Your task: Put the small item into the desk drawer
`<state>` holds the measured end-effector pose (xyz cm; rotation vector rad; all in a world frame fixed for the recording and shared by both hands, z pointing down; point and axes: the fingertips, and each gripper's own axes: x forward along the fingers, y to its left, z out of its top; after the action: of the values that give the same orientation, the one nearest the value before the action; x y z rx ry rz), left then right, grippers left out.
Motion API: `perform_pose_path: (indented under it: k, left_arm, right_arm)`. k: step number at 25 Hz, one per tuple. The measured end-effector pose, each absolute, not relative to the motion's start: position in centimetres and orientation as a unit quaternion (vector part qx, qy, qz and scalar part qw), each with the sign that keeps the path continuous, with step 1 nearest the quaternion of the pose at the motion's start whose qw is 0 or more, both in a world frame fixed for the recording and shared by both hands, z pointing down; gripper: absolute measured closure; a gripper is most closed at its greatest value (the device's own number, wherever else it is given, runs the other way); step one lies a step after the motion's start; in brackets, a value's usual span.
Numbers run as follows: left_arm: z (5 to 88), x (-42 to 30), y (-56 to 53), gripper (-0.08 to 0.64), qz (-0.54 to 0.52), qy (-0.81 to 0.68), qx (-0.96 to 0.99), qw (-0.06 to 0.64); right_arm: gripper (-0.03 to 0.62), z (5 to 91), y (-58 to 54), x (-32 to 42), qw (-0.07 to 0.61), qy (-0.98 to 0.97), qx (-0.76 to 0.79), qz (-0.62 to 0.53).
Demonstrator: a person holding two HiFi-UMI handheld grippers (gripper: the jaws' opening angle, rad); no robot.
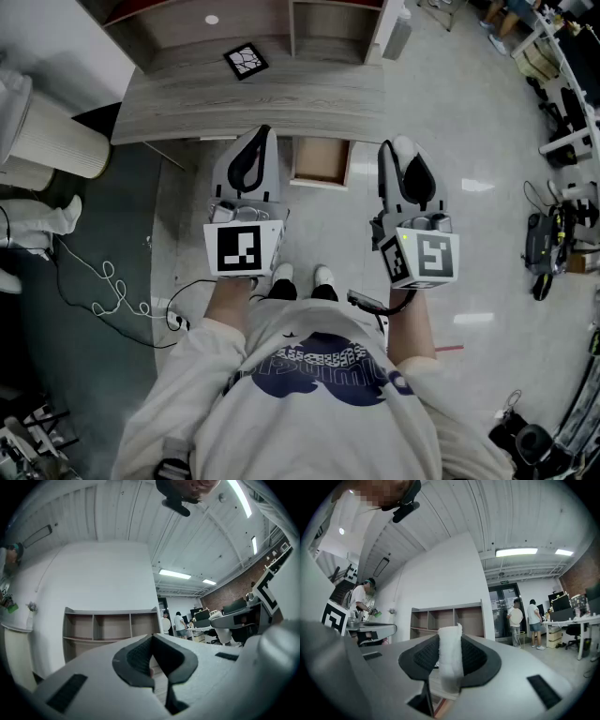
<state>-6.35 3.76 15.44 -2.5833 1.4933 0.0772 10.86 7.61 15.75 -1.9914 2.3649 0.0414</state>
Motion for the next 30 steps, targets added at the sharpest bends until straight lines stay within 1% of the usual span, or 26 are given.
perform_pose_path:
  k: [17,25,30]
  left_arm:
    - [15.7,-6.5,3.8,0.552,0.025,0.505,-0.86,0.068]
    - [16.3,-6.7,4.5,0.552,0.008,0.522,-0.85,0.065]
    - [16.8,-6.3,5.2,0.552,-0.001,0.543,-0.837,0.064]
  right_arm:
    - [0.474,15.8,7.9,11.5,0.018,0.763,-0.647,0.015]
    - [0.469,15.8,8.6,12.9,0.071,0.787,-0.612,-0.031]
    - [0.466,16.2,8.6,14.1,0.074,0.8,-0.595,-0.036]
